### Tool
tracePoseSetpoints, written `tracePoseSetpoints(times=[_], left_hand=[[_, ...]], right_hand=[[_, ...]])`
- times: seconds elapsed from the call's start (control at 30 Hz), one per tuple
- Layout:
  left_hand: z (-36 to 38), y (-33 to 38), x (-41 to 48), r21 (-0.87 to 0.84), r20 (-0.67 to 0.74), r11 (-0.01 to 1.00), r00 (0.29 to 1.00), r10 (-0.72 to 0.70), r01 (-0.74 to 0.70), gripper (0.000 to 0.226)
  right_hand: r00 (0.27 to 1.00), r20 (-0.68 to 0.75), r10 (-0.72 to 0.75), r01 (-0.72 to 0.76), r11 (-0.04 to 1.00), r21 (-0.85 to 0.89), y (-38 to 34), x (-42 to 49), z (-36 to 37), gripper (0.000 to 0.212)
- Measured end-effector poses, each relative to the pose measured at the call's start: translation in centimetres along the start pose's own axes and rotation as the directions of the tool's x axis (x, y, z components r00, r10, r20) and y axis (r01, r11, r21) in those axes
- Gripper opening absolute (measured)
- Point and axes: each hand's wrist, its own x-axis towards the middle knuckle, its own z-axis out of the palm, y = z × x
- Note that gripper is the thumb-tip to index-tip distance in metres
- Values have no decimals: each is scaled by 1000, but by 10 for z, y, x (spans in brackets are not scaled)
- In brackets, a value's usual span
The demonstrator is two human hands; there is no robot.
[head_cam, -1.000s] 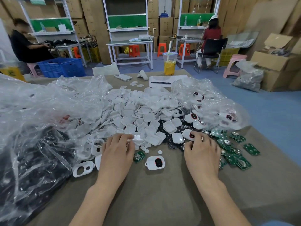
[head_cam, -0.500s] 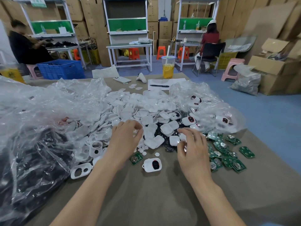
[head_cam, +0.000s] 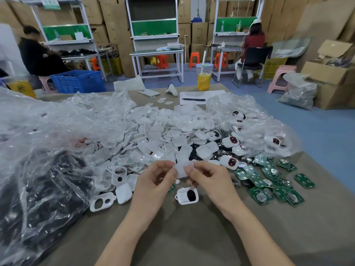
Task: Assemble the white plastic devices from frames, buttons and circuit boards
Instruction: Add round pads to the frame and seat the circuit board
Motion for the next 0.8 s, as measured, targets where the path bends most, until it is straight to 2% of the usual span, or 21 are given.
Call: tracePoseSetpoints(times=[0.1,0.33,0.7,0.8], left_hand=[[-1,0,-1,16,15,1000,1000,-8,8,23],[-4,3,-2,-4,-6,1000,1000,-29,29,32],[-4,1,-3,17,38,999,998,-48,48,19],[-4,-2,-3,29,37,998,998,-51,49,22]], right_hand=[[1000,-3,28,-28,998,54,0,0,-3,22],[999,-1,38,-37,990,138,3,1,-9,32],[998,5,62,-63,995,80,9,2,-13,16],[999,2,44,-44,998,55,10,3,-14,14]])
